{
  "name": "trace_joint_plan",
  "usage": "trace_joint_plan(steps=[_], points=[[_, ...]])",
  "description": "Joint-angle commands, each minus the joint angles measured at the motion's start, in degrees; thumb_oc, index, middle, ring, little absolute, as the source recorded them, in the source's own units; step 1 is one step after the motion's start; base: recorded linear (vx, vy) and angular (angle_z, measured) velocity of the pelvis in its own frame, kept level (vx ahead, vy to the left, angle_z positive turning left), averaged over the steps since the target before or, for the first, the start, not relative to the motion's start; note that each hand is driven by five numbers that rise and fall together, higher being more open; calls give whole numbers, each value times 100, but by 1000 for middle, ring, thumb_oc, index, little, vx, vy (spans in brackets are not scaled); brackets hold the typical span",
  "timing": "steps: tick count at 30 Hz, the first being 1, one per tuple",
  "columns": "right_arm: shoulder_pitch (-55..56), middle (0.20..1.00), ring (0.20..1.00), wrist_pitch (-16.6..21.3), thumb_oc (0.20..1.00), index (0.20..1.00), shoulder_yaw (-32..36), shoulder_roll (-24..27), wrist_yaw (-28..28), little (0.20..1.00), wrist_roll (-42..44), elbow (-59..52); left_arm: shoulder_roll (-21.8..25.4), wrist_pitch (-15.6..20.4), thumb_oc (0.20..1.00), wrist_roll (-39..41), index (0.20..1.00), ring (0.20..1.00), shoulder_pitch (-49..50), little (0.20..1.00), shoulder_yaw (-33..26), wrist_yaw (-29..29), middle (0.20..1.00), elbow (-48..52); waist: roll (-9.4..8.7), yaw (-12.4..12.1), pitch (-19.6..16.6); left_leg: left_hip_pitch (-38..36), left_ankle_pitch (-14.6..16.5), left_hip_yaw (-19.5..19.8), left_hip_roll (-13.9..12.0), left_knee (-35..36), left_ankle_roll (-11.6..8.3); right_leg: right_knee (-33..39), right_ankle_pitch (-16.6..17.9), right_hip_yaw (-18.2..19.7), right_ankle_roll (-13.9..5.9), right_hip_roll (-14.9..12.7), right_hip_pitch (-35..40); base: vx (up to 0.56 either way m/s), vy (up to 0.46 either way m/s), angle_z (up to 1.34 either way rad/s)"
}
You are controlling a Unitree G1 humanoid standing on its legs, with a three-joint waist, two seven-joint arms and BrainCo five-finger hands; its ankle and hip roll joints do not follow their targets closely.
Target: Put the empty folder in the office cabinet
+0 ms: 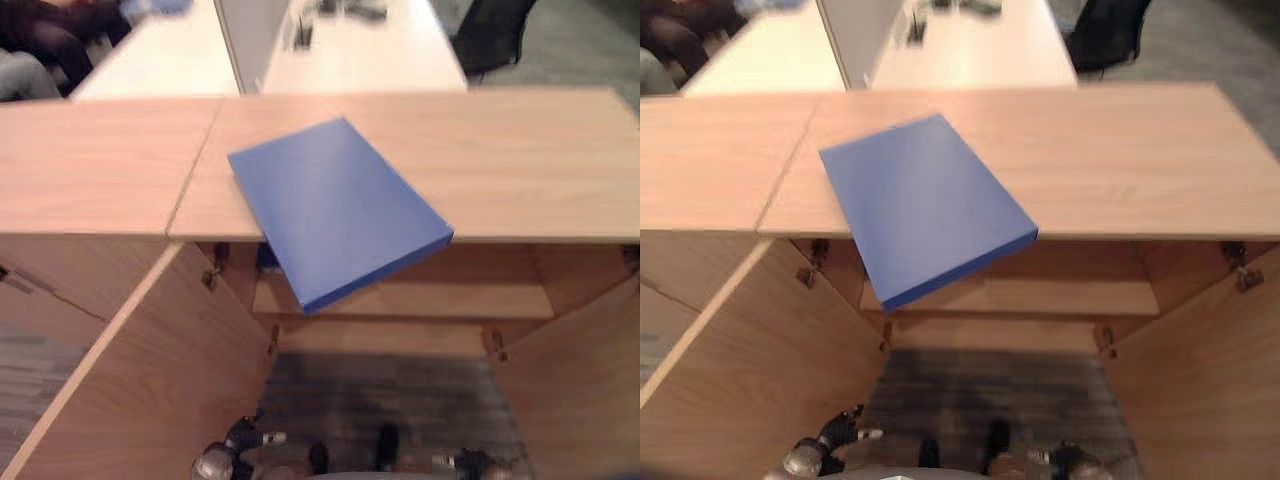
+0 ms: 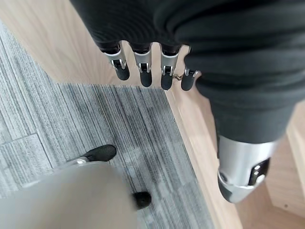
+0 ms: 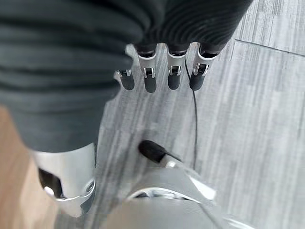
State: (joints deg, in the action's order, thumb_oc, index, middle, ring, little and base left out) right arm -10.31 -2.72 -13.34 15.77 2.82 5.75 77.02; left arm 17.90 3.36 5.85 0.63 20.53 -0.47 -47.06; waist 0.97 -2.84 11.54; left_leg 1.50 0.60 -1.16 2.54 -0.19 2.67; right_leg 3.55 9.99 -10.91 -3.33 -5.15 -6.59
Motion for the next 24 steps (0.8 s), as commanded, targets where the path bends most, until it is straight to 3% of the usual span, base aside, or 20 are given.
trace_joint_plan(steps=[1, 5, 8, 17, 24], points=[[96, 1000, 1000, 66, 1000, 1000, -85, -75, 54, 1000, 273, 1, 286, 216, 1000, 200, 1000, 1000, 228, 1000, -192, 125, 1000, 720, 1, -121, -193, 114, -114, 283, -112, 519, -43, -574, -778, 173, -418, -400, 533, 3, -42, -17], [208, 1000, 1000, 8, 1000, 1000, -69, -139, 60, 1000, 115, 87, 516, 185, 1000, 154, 1000, 1000, 713, 1000, -483, 26, 1000, 1727, -189, -276, -351, -21, -67, 228, -59, 519, -117, 145, -744, -12, -507, -331, 950, 55, -104, -12], [250, 1000, 1000, -9, 1000, 1000, -157, -151, 59, 1000, -2, 21, 562, 173, 1000, 215, 1000, 1000, 974, 1000, -624, -30, 1000, 2190, -238, -321, -399, -187, -25, 243, -139, 519, -185, 145, -843, -58, -481, -230, 1044, 56, -137, -4], [377, 1000, 1000, -54, 1000, 1000, -28, -106, 108, 1000, 107, 64, 663, 102, 1000, 201, 1000, 1000, 1123, 1000, -776, -12, 1000, 2712, -246, -264, -448, -318, -35, 358, -345, 519, -345, 145, -1039, -178, -385, -38, 1135, 12, -104, 3], [510, 1000, 1000, -47, 1000, 1000, 31, -166, 247, 1000, 205, 11, 642, 195, 1000, -375, 1000, 1000, 1458, 1000, -1373, 543, 1000, 3246, -286, -352, -456, -379, -109, 511, -485, 519, -487, 145, -1164, -336, -246, 129, 1255, 16, -104, 9]])
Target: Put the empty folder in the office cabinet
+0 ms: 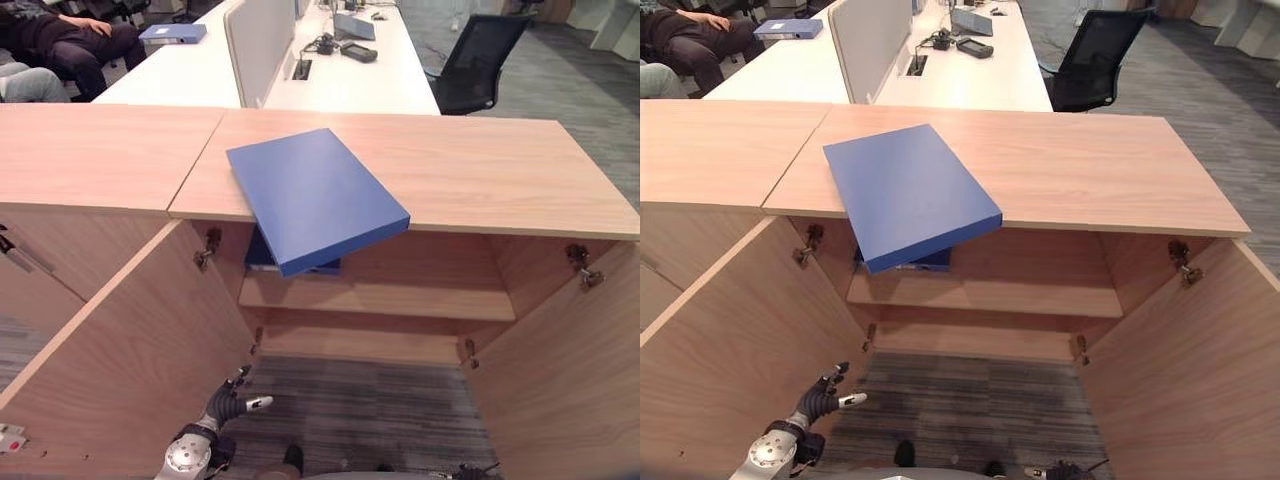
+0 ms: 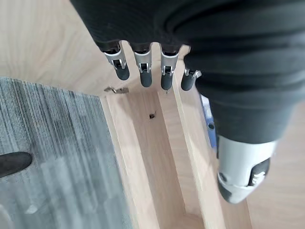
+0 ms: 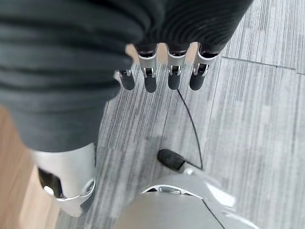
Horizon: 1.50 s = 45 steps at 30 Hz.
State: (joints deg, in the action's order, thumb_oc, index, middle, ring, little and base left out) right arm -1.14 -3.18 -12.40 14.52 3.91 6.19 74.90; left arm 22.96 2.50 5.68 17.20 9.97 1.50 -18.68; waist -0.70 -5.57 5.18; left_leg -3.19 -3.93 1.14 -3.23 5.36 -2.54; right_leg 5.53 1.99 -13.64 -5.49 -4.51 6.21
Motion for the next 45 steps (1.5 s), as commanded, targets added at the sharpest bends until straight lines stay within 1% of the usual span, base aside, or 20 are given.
trace_joint_plan(steps=[1, 6, 9, 10, 11, 14, 15, 16, 18, 19, 20, 21, 22, 27, 28, 31, 33, 34, 37, 45], points=[[-397, 1000, 1000, 4, 1000, 1000, -63, -49, 160, 1000, 166, 235, 138, 306, 1000, -438, 1000, 1000, -177, 1000, -356, 411, 1000, 419, -123, -89, 183, 88, 341, 293, 84, -36, 27, -53, -372, -76, -25, 77, -18, 6, -90, 11], [-345, 1000, 1000, 46, 1000, 1000, -50, -85, 225, 1000, 275, 214, 279, 373, 1000, -992, 1000, 1000, -33, 1000, -514, 733, 1000, 616, -133, -123, 172, 57, 329, 326, 34, -36, -18, -53, -425, -105, 4, 124, 35, 2, -51, 12], [-339, 1000, 1000, 66, 1000, 1000, -55, -98, 263, 1000, 300, 192, 301, 414, 1000, -1127, 1000, 1000, 0, 1000, -580, 886, 1000, 727, -141, -123, 162, 40, 335, 334, 26, -36, -27, -53, -441, -104, 16, 135, 56, 2, -14, 3], [-329, 1000, 1000, 92, 1000, 1000, -66, -115, 324, 1000, 314, 188, 346, 457, 1000, -1377, 1000, 1000, -44, 1000, -651, 1217, 1000, 895, -158, -126, 151, 16, 344, 345, 22, -36, -39, -53, -457, -112, 32, 143, 87, 0, 0, 0], [-312, 1000, 1000, 107, 1000, 1000, -85, -124, 352, 1000, 314, 186, 368, 489, 1000, -1508, 1000, 1000, -82, 1000, -676, 1391, 1000, 957, -166, -123, 139, -4, 351, 346, 11, -36, -44, -53, -463, -115, 37, 147, 96, 0, 0, 0], [-306, 1000, 1000, 151, 1000, 1000, -124, -151, 433, 1000, 309, 184, 488, 566, 1000, -1954, 1000, 1000, -286, 1000, -734, 1873, 1000, 1142, -186, -96, 101, -20, 374, 334, 4, -36, -68, -53, -469, -117, 33, 149, 115, 0, 0, 0], [-308, 1000, 1000, 153, 1000, 1000, -122, -155, 435, 1000, 309, 185, 488, 566, 1000, -1963, 1000, 1000, -291, 1000, -730, 1882, 1000, 1138, -189, -98, 104, -20, 375, 333, 4, -36, -69, -53, -470, -117, 33, 149, 115, 0, 0, 0], [-308, 1000, 1000, 170, 1000, 1000, -183, -182, 456, 1000, 282, 194, 616, 541, 1000, -2300, 1000, 1000, -514, 1000, -718, 2146, 1000, 1220, -200, -69, 69, -40, 392, 314, 1, -36, -80, -53, -469, -106, 29, 149, 126, 0, 0, 0], [-312, 1000, 1000, 187, 1000, 1000, -201, -196, 480, 1000, 267, 200, 685, 577, 1000, -2491, 1000, 1000, -650, 1000, -671, 2255, 1000, 1270, -206, -59, 58, -52, 402, 299, -3, -36, -83, -53, -464, -96, 24, 145, 131, 16, 1, 0], [-304, 1000, 1000, 203, 1000, 1000, -241, -218, 490, 1000, 235, 217, 798, 595, 1000, -2757, 1000, 1000, -806, 1000, -625, 2382, 1000, 1398, -203, -35, 37, -97, 453, 275, -22, -36, -96, -53, -485, -79, 18, 153, 164, 0, 0, 0], [-317, 1000, 1000, 226, 1000, 1000, -296, -231, 520, 1000, 187, 228, 961, 523, 1000, -3173, 1000, 1000, -1035, 1000, -503, 2526, 1000, 1439, -208, 10, -1, -91, 442, 257, -16, -36, -94, -53, -455, -64, 7, 138, 150, 0, 0, 0], [-321, 1000, 1000, 228, 1000, 1000, -285, -236, 522, 1000, 185, 231, 960, 523, 1000, -3188, 1000, 1000, -1056, 1000, -486, 2541, 1000, 1421, -212, -2, 1, -89, 442, 254, -15, -36, -94, -53, -455, -60, 7, 137, 146, 23, 23, -6], [-339, 1000, 1000, 239, 1000, 1000, -345, -258, 537, 1000, 133, 264, 1168, 464, 1000, -3678, 1000, 1000, -1359, 1000, -272, 2654, 1000, 1504, -209, 49, -46, -120, 476, 236, -19, -36, -96, -53, -452, -35, -2, 131, 155, 35, 19, -8], [-405, 1000, 1000, 256, 1000, 1000, -514, -270, 546, 1000, -1, 279, 1640, 332, 1000, -4703, 1000, 1000, -2115, 1000, 310, 2745, 1000, 1510, -174, 153, -148, -194, 550, 166, -25, -36, -93, -53, -455, 24, -14, 124, 189, 30, 22, -8], [-407, 1000, 1000, 256, 1000, 1000, -505, -274, 548, 1000, -2, 280, 1638, 329, 1000, -4713, 1000, 1000, -2135, 1000, 327, 2753, 1000, 1495, -177, 144, -144, -195, 551, 165, -26, -36, -93, -53, -456, 25, -15, 124, 189, 21, 20, -4], [-442, 1000, 1000, 281, 1000, 1000, -599, -296, 554, 1000, -46, 282, 1826, 202, 1000, -5284, 1000, 1000, -2586, 1000, 655, 2851, 1000, 1437, -144, 214, -207, -250, 599, 121, -21, -36, -88, -53, -455, 68, -24, 113, 209, 31, 27, -9], [-459, 1000, 1000, 281, 1000, 1000, -619, -301, 558, 1000, -65, 292, 1848, 142, 1000, -5389, 1000, 1000, -2732, 1000, 748, 2896, 1000, 1392, -138, 218, -221, -268, 615, 105, -23, -36, -87, -53, -457, 87, -27, 110, 214, 17, 21, -9], [-479, 1000, 1000, 269, 1000, 1000, -715, -309, 559, 1000, -152, 326, 1820, 88, 1000, -5503, 1000, 1000, -2999, 1000, 959, 2878, 1000, 1295, -117, 255, -265, -294, 634, 97, -22, -36, -82, -53, -461, 105, -25, 104, 227, 23, 26, -4], [-496, 1000, 1000, 257, 1000, 1000, -753, -305, 523, 1000, -201, 346, 1862, 109, 1000, -5589, 1000, 1000, -3174, 1000, 1098, 2861, 1000, 1271, -109, 264, -286, -319, 654, 86, -14, -36, -81, -53, -468, 117, -27, 106, 245, 7, 7, -1], [-477, 1000, 1000, 248, 1000, 1000, -866, -300, 468, 1000, -328, 370, 2012, 61, 1000, -5752, 1000, 1000, -3559, 1000, 1279, 2860, 1000, 1263, -73, 315, -343, -403, 698, 54, -22, -36, -80, -53, -481, 161, -30, 99, 300, 0, 0, 0]])
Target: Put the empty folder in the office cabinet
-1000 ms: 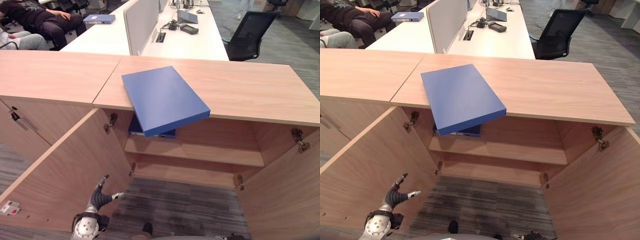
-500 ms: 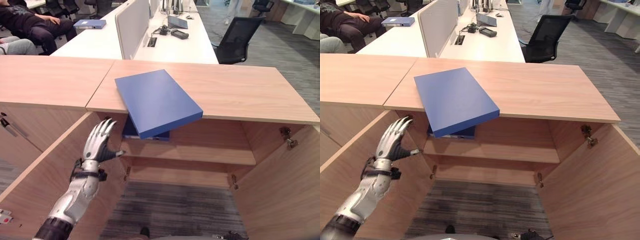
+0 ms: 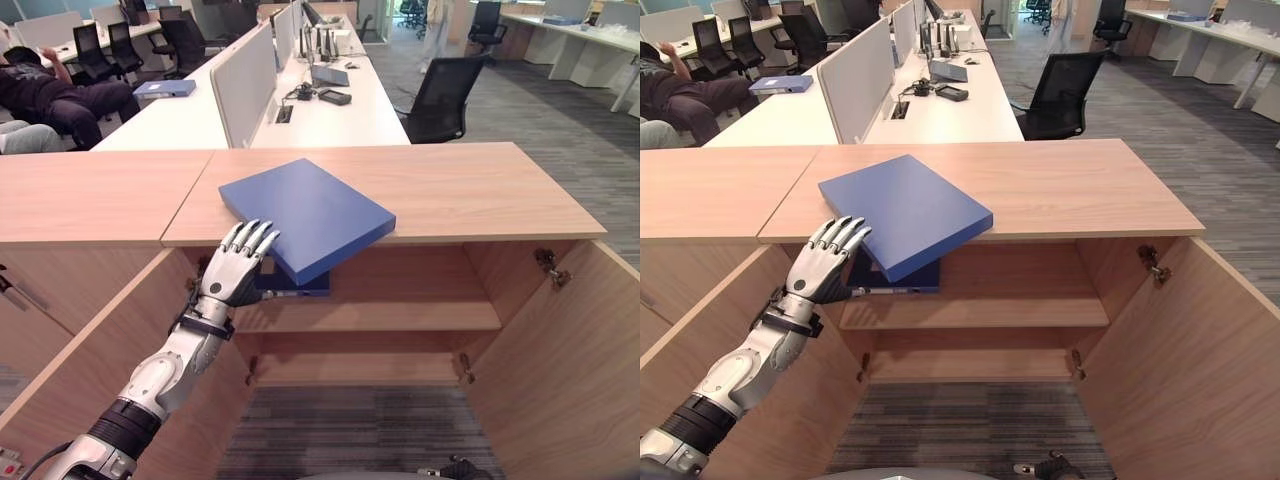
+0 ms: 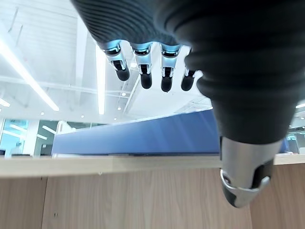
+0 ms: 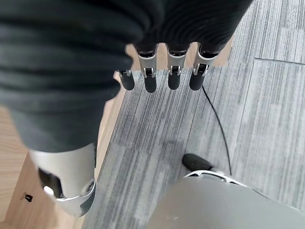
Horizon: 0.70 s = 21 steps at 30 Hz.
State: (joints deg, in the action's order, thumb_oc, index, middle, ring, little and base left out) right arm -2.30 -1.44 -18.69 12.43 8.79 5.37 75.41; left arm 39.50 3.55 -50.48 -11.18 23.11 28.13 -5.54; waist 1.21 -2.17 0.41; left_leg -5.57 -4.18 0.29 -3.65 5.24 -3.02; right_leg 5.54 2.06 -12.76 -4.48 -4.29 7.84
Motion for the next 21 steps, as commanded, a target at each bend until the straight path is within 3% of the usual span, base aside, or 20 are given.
trace_joint_plan(steps=[1, 12, 21], points=[[-359, 1000, 1000, 74, 1000, 1000, -238, -89, -26, 1000, -249, 318, 383, -37, 1000, -158, 1000, 1000, -739, 1000, -31, 190, 1000, -22, -258, -18, 130, -172, 727, 130, 22, -24, -33, -54, -488, 76, -132, 75, 142, 0, 0, 0], [-334, 1000, 1000, 95, 1000, 1000, -324, -105, -55, 1000, -274, 248, 458, -125, 1000, -238, 1000, 1000, -886, 1000, -9, 205, 1000, -54, -246, 15, 104, -239, 763, 112, 37, -24, -20, -54, -491, 117, -135, 66, 184, 4, 4, -4], [-325, 1000, 1000, 121, 1000, 1000, -439, -84, -103, 1000, -279, 162, 404, -359, 1000, -298, 1000, 1000, -1359, 1000, 270, 204, 1000, -675, -258, 100, 85, -261, 772, 47, 41, -24, -19, -54, -463, 190, -151, 56, 171, -1, 1, -1]])
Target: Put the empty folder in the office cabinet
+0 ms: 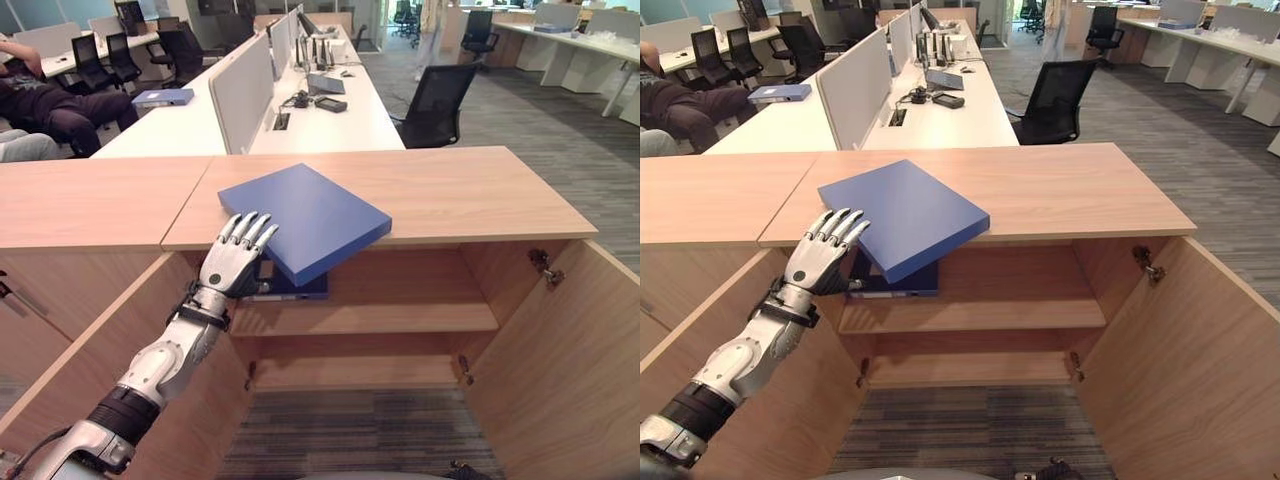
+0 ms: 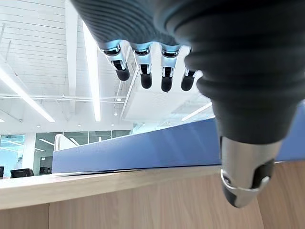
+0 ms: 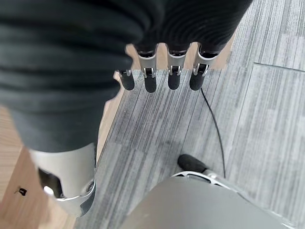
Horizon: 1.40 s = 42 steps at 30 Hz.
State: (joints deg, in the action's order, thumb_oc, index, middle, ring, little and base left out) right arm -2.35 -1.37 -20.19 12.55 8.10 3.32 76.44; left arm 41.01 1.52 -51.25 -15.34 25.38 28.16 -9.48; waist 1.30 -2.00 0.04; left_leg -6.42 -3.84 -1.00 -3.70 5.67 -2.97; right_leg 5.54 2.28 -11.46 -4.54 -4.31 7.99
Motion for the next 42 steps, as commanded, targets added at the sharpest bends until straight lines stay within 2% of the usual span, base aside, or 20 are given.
trace_joint_plan(steps=[1, 21, 28, 42], points=[[-320, 1000, 1000, 114, 1000, 1000, -288, -97, -34, 1000, -74, 59, 251, -157, 1000, -220, 1000, 1000, -950, 1000, 49, 205, 1000, -290, -267, 80, 123, -176, 739, 175, 46, -67, -24, -54, -485, 61, -146, 58, 154, -6, 7, -4], [-410, 1000, 1000, 116, 1000, 1000, -462, -46, 5, 1000, -192, -7, -124, -422, 1000, -162, 1000, 1000, -1537, 1000, 536, 224, 1000, -1217, -293, 179, 91, -216, 761, 94, 56, -67, -10, -54, -458, 150, -166, 43, 145, -2, 1, -2], [-447, 1000, 1000, 87, 1000, 1000, -474, -82, 39, 1000, -199, 60, -248, -490, 1000, -139, 1000, 1000, -1694, 1000, 585, 261, 1000, -1222, -283, 184, 75, -234, 770, 81, 66, -67, -7, -54, -465, 141, -168, 37, 167, 0, 0, 0], [-490, 1000, 1000, 1, 1000, 1000, -368, -104, 112, 1000, -243, 324, -485, -394, 1000, -155, 1000, 1000, -1838, 1000, 791, 266, 1000, -978, -231, 205, 66, -285, 799, 102, 80, -67, 12, -54, -470, 122, -166, 26, 203, 0, 0, 0]])
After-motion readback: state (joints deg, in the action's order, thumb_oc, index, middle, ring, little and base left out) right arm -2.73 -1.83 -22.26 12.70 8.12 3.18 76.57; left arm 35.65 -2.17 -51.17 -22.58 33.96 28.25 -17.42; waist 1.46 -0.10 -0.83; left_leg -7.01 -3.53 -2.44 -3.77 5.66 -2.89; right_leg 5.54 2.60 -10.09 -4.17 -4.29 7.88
